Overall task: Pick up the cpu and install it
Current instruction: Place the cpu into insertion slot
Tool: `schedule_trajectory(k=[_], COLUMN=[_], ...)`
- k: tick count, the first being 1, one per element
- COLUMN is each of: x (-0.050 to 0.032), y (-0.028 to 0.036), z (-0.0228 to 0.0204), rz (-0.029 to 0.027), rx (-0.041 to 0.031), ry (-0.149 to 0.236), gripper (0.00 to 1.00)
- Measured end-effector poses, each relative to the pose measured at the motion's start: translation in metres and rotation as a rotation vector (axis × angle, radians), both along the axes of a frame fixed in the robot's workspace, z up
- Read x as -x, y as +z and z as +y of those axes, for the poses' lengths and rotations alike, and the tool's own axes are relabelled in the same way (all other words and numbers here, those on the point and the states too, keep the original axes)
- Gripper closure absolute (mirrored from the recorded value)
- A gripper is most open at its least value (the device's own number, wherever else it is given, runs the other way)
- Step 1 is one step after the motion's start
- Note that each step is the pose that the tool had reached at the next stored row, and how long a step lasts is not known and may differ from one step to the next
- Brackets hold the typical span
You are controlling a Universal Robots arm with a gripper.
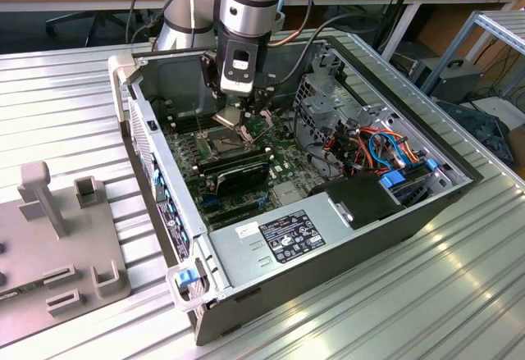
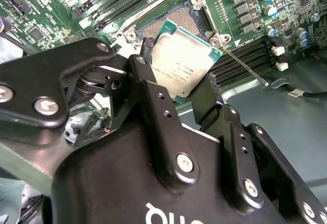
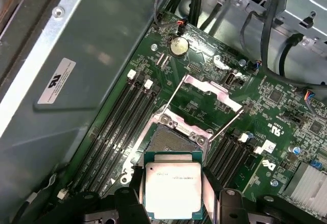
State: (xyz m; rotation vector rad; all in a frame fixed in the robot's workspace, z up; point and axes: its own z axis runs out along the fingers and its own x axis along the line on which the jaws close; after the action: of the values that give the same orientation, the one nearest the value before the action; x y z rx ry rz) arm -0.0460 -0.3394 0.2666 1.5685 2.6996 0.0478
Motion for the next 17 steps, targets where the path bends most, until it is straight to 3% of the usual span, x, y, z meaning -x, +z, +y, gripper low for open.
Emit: schedule_trajectory(k=[6,10,17], x=[0.0,0.0,0.0], y=[-0.0006,-0.0015,-0.0024], z=[0.0,0.0,0.0], rz=[0.0,0.0,0.0], rx=[0.0,0.0001,0.0], ry=[-0.111,-0.248,-0.384], gripper=[0.45,0.45,0.45])
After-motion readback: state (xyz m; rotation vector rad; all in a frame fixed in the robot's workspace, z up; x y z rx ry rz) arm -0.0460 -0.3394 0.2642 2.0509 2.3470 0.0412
